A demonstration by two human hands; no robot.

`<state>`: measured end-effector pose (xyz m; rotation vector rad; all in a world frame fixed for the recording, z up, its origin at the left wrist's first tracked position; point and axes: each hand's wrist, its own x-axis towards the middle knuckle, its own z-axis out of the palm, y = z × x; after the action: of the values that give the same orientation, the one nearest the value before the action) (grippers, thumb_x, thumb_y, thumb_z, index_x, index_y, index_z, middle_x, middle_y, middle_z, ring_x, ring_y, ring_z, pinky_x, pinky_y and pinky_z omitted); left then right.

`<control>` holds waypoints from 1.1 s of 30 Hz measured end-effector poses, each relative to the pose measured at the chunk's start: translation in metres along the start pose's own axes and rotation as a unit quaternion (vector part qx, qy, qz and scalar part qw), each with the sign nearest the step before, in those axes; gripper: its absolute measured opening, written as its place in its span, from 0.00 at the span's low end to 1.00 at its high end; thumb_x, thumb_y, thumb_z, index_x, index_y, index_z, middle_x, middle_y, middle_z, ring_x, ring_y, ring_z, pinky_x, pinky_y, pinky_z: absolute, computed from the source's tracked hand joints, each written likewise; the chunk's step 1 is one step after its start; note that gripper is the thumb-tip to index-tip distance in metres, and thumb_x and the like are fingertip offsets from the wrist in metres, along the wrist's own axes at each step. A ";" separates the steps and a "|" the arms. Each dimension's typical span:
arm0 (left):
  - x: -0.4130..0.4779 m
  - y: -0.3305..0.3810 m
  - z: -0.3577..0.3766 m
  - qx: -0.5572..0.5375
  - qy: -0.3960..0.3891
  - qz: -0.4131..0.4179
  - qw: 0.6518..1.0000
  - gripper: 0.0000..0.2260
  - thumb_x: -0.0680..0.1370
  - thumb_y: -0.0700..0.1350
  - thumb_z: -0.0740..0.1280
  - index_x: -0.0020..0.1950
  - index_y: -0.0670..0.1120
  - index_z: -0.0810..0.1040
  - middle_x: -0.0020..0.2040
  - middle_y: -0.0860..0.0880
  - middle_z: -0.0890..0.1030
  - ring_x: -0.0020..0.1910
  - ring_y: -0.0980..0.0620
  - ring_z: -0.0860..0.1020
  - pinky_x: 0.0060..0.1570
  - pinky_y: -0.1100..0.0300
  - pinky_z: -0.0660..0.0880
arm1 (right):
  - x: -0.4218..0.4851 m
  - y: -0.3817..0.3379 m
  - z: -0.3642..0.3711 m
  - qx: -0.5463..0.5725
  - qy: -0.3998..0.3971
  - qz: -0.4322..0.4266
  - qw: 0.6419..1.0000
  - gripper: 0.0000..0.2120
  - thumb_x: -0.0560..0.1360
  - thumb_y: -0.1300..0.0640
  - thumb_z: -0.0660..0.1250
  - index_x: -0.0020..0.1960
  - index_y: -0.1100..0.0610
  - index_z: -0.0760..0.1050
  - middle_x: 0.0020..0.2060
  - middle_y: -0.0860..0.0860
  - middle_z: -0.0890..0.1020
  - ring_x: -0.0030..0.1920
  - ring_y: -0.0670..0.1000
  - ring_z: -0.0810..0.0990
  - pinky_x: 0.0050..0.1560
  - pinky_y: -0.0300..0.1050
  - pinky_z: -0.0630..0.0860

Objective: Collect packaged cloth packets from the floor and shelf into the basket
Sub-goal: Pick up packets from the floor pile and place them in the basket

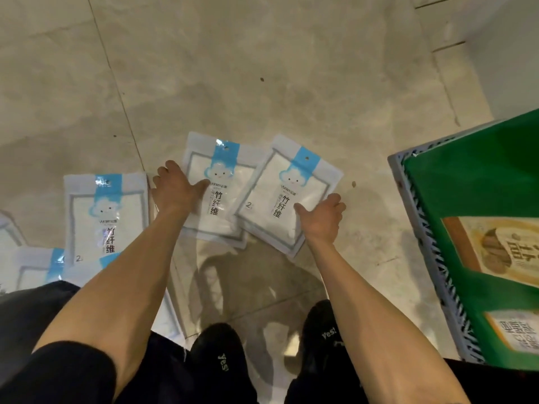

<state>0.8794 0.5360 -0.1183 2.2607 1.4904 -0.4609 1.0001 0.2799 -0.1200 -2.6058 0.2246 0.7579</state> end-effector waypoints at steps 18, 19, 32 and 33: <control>-0.060 -0.003 -0.093 -0.369 -0.027 -0.067 0.926 0.07 0.76 0.44 0.73 0.50 0.44 0.79 0.44 0.45 0.81 0.43 0.47 0.79 0.46 0.54 0.77 | -0.053 -0.036 -0.080 0.356 -0.148 0.069 0.920 0.17 0.73 0.64 0.74 0.61 0.62 0.76 0.51 0.53 0.84 0.46 0.49 0.84 0.43 0.40 0.80; -0.072 -0.006 -0.112 -0.382 -0.029 -0.072 0.921 0.06 0.76 0.44 0.74 0.48 0.44 0.79 0.41 0.47 0.80 0.40 0.48 0.78 0.42 0.58 0.76 | -0.068 -0.044 -0.100 0.346 -0.160 0.058 0.922 0.17 0.73 0.64 0.74 0.60 0.61 0.76 0.50 0.51 0.84 0.46 0.47 0.84 0.42 0.38 0.79; -0.291 -0.001 -0.424 -0.512 -0.129 -0.077 0.846 0.02 0.79 0.42 0.71 0.50 0.47 0.82 0.46 0.51 0.86 0.42 0.55 0.85 0.39 0.63 0.81 | -0.288 -0.136 -0.398 0.345 -0.282 0.002 0.895 0.16 0.77 0.62 0.71 0.64 0.56 0.77 0.57 0.54 0.85 0.56 0.56 0.84 0.59 0.58 0.80; -0.311 0.001 -0.449 -0.519 -0.129 -0.079 0.841 0.02 0.79 0.41 0.71 0.51 0.47 0.82 0.47 0.51 0.86 0.44 0.54 0.86 0.41 0.62 0.81 | -0.304 -0.143 -0.419 0.349 -0.281 0.007 0.894 0.15 0.76 0.63 0.71 0.62 0.56 0.78 0.56 0.54 0.85 0.56 0.56 0.84 0.59 0.59 0.79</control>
<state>0.7882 0.5092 0.4194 1.1727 1.3035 0.0422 0.9822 0.2386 0.4152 -1.6379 0.2741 1.1431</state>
